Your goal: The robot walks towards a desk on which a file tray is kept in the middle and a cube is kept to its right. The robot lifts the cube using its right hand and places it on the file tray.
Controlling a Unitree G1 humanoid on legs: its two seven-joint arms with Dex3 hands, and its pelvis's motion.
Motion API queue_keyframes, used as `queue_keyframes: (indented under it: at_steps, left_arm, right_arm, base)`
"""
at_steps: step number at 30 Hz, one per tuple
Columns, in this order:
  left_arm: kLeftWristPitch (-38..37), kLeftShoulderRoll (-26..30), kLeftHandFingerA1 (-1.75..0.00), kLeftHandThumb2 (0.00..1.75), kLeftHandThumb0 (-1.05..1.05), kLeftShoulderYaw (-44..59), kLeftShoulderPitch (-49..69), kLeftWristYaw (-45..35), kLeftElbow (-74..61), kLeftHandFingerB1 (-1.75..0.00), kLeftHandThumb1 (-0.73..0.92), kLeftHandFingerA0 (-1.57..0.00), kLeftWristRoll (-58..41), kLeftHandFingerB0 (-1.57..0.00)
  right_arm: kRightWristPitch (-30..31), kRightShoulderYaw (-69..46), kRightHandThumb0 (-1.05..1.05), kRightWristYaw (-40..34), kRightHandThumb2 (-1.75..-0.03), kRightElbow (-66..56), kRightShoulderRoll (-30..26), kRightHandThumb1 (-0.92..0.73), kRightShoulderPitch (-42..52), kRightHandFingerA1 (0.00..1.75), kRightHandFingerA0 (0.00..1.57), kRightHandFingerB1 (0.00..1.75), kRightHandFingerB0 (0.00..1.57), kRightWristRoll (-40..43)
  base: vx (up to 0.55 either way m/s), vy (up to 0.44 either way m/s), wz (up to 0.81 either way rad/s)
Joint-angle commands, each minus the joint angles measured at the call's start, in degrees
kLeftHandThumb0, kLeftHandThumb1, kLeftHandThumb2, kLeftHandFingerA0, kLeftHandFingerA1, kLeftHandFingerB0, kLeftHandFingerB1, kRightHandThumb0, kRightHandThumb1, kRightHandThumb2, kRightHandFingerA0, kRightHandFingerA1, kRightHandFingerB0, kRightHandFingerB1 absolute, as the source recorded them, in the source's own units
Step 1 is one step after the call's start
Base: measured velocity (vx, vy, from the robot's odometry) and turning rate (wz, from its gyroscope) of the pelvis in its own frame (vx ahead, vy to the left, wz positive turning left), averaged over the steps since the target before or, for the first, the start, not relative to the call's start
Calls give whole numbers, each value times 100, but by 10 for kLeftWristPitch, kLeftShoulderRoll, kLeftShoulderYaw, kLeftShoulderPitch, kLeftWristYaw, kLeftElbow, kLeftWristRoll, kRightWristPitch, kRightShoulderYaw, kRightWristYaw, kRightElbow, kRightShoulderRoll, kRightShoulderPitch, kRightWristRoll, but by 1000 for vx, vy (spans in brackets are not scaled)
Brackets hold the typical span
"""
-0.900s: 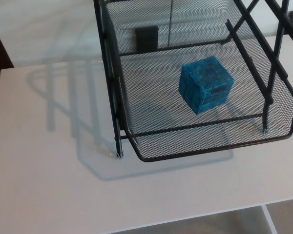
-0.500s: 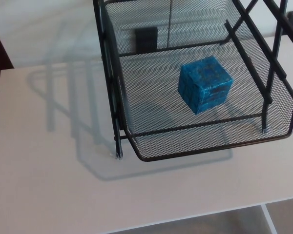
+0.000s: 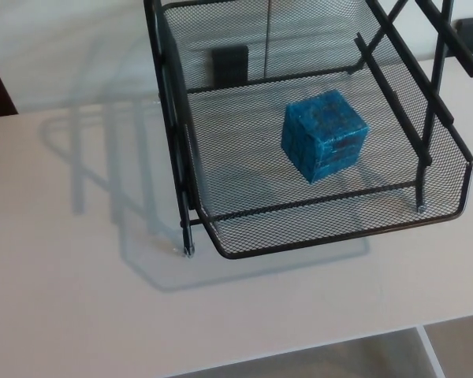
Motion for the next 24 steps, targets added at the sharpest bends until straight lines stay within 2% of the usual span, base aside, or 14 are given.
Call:
queue_keyframes:
  at_steps: [1,7,8,9,12,13,15,16,17,18,19,22,23,24]
  left_arm:
    - [-3,11,-53,72,-63,-3,1,-10,4,-42,92,-19,2,-25]
    - [55,1,-48,67,-63,46,7,9,-17,-39,90,-12,-42,-17]
    - [62,-3,-51,101,-76,69,17,10,-32,-44,71,-2,-61,0]
    - [67,-7,-51,107,-66,99,28,9,-50,-34,73,-2,-85,0]
    - [85,-12,-51,109,-66,123,36,10,-73,-32,75,-1,-86,0]
    - [97,-15,-53,103,-71,139,39,12,-79,-34,72,-7,-96,0]
    - [92,-16,-53,119,-33,141,41,12,-79,-50,68,-2,-87,0]
    - [94,-14,-49,72,-61,136,37,13,-77,-38,92,-14,-78,-13]
    - [77,-14,-48,71,-60,138,24,15,-50,-37,92,-15,-78,-15]
    - [75,-13,-48,71,-60,139,22,15,-48,-37,92,-15,-78,-15]
    - [65,-12,-49,71,-61,129,22,21,-44,-37,92,-20,-67,-16]
    - [53,-10,-56,102,-63,120,12,26,-28,-46,75,-21,-61,-13]
    - [55,-10,-49,69,-62,119,15,24,-32,-34,92,-26,-64,-19]
    - [54,-12,-50,68,-61,124,25,14,-47,-34,92,-24,-72,-16]
  right_arm:
    - [25,19,-29,56,-57,25,-11,-57,-25,45,44,28,19,96]
    - [-6,152,-63,-29,-73,19,-36,-44,-21,41,7,41,20,22]
    - [-15,172,-34,-24,-94,25,-47,-39,-21,52,1,47,0,18]
    - [-4,161,-59,-29,-74,11,-52,-44,-20,41,5,42,20,45]
    - [3,152,-55,-37,-73,3,-52,-43,-23,42,6,41,21,81]
    - [-15,196,-34,-30,-100,11,-68,-47,-18,51,2,47,0,44]
    - [-45,204,-32,-11,-103,31,-75,-52,-13,52,3,47,0,61]
    - [-23,178,-49,-11,-60,43,-73,-62,-28,32,10,30,23,97]
    - [-17,184,-31,-5,-102,44,-73,-53,-29,53,4,47,0,99]
    - [-19,187,-31,-4,-102,47,-73,-53,-29,53,4,47,0,101]
    - [-21,189,-48,-10,-61,48,-72,-64,-28,35,11,29,19,103]
    - [-45,204,-48,-16,-61,53,-73,-65,-26,32,16,29,21,104]
    - [-52,217,-49,-11,-62,52,-77,-68,-24,34,14,28,20,95]
    - [-29,185,-41,5,-60,51,-75,-64,-29,35,17,28,21,136]
  base:
    - [0,0,0]
    - [0,0,0]
    - [0,0,0]
    - [0,0,0]
    - [0,0,0]
    - [0,0,0]
    - [0,0,0]
    - [0,0,0]
    - [0,0,0]
    - [0,0,0]
    - [0,0,0]
    - [0,0,0]
    - [0,0,0]
    - [0,0,0]
